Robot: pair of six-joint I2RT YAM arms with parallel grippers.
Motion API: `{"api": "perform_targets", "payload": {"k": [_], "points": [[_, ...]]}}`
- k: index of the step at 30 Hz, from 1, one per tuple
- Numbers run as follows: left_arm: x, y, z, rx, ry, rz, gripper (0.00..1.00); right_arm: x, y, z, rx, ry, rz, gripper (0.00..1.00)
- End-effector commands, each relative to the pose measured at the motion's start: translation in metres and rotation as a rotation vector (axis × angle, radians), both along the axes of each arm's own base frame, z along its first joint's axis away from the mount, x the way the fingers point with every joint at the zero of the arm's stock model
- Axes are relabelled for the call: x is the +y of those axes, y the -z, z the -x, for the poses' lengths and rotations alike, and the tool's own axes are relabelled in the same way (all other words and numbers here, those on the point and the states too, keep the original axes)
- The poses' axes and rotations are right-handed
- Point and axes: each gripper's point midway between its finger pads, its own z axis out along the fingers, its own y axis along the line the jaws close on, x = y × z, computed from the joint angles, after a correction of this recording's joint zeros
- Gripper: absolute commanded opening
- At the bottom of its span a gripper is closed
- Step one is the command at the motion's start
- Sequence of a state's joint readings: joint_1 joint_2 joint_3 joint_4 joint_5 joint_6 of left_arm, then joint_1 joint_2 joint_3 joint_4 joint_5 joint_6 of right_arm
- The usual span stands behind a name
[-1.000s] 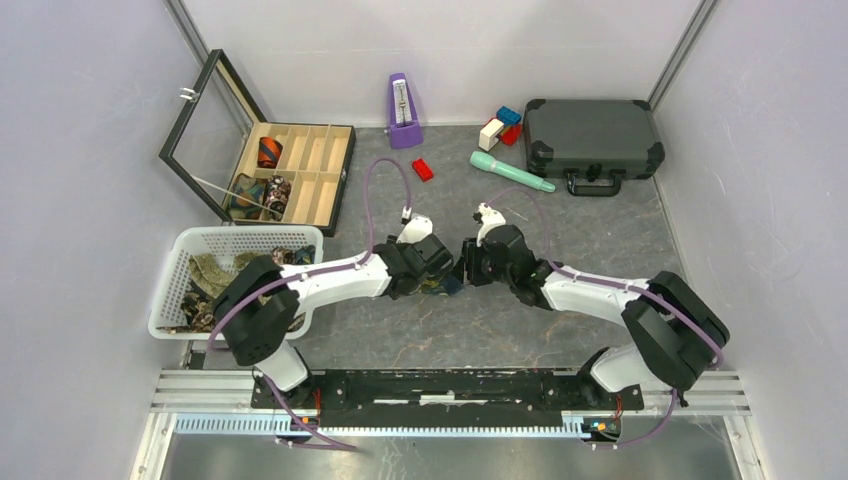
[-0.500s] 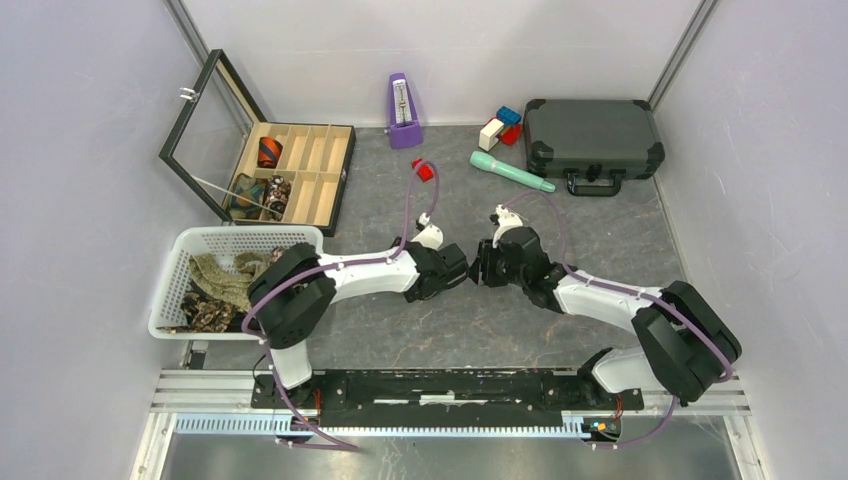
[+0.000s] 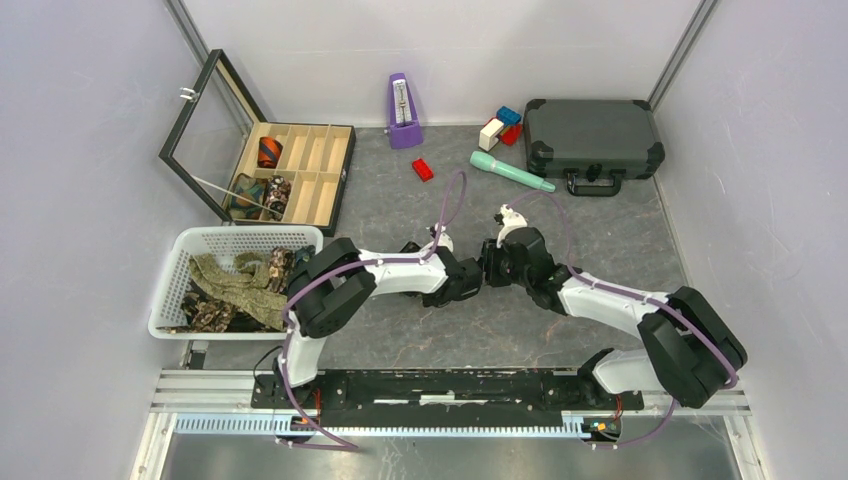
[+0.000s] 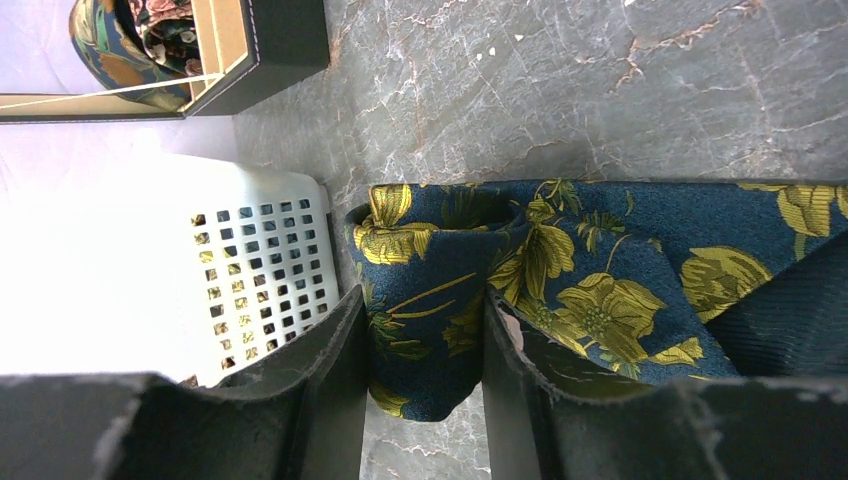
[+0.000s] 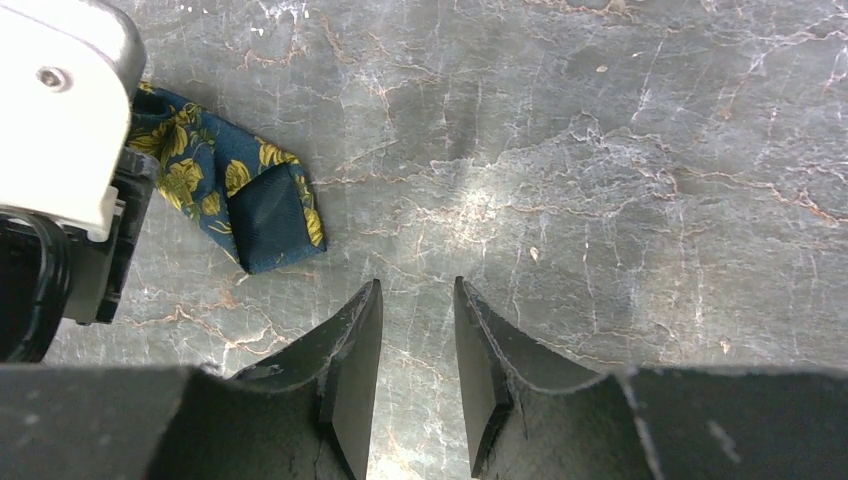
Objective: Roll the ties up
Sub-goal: Roll the tie at the center of the board.
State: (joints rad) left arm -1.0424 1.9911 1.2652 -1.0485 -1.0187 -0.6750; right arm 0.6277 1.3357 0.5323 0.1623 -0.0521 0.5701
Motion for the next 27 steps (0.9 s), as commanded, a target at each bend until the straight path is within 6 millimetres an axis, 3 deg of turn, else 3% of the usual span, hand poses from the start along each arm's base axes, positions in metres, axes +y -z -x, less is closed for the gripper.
{"api": "perform_targets", "payload": {"k": [1,8,16,27], "points": [[-0.014,0.021,0.009,0.006,-0.058,0.074,0.47,-0.002,-0.008,-0.002,-0.036,-0.001,-0.011,0.39],[-0.041,0.049,0.018,0.131,-0.010,0.158,0.50,-0.005,-0.011,-0.001,-0.041,0.001,-0.010,0.39],[-0.044,0.060,0.024,0.183,-0.006,0.167,0.56,-0.008,-0.014,0.000,-0.047,0.006,-0.014,0.39],[-0.059,0.043,0.022,0.197,0.042,0.248,0.67,-0.006,-0.022,-0.002,-0.060,0.008,-0.029,0.39]]}}
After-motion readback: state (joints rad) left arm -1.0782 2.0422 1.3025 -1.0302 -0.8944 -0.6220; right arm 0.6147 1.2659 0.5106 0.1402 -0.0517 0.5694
